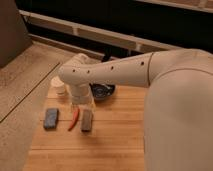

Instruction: Place the ceramic cup in the ceramic bowl

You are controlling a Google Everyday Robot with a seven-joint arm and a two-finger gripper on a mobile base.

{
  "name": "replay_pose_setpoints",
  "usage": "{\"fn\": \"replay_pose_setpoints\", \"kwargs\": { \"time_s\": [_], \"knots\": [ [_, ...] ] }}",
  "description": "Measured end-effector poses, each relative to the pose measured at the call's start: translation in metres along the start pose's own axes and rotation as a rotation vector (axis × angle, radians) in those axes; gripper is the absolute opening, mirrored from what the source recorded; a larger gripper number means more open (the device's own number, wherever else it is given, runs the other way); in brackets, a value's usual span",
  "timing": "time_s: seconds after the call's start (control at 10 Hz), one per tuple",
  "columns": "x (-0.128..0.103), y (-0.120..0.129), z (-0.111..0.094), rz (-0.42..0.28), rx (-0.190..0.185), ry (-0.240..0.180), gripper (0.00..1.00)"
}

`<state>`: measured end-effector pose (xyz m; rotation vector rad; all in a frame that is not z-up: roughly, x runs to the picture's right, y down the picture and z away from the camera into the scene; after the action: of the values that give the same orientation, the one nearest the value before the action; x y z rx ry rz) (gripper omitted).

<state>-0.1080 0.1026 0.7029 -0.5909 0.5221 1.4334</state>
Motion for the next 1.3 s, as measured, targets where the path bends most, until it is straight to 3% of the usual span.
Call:
{"fn": "replay_pose_setpoints", "kwargs": {
  "time_s": [1.1,1.3],
  "knots": [
    [-0.001,0.000,-0.001,0.001,0.001,-0.004,0.65],
    [-0.026,0.003,-0.008,0.020,0.039,-0.048,0.65]
  ]
}}
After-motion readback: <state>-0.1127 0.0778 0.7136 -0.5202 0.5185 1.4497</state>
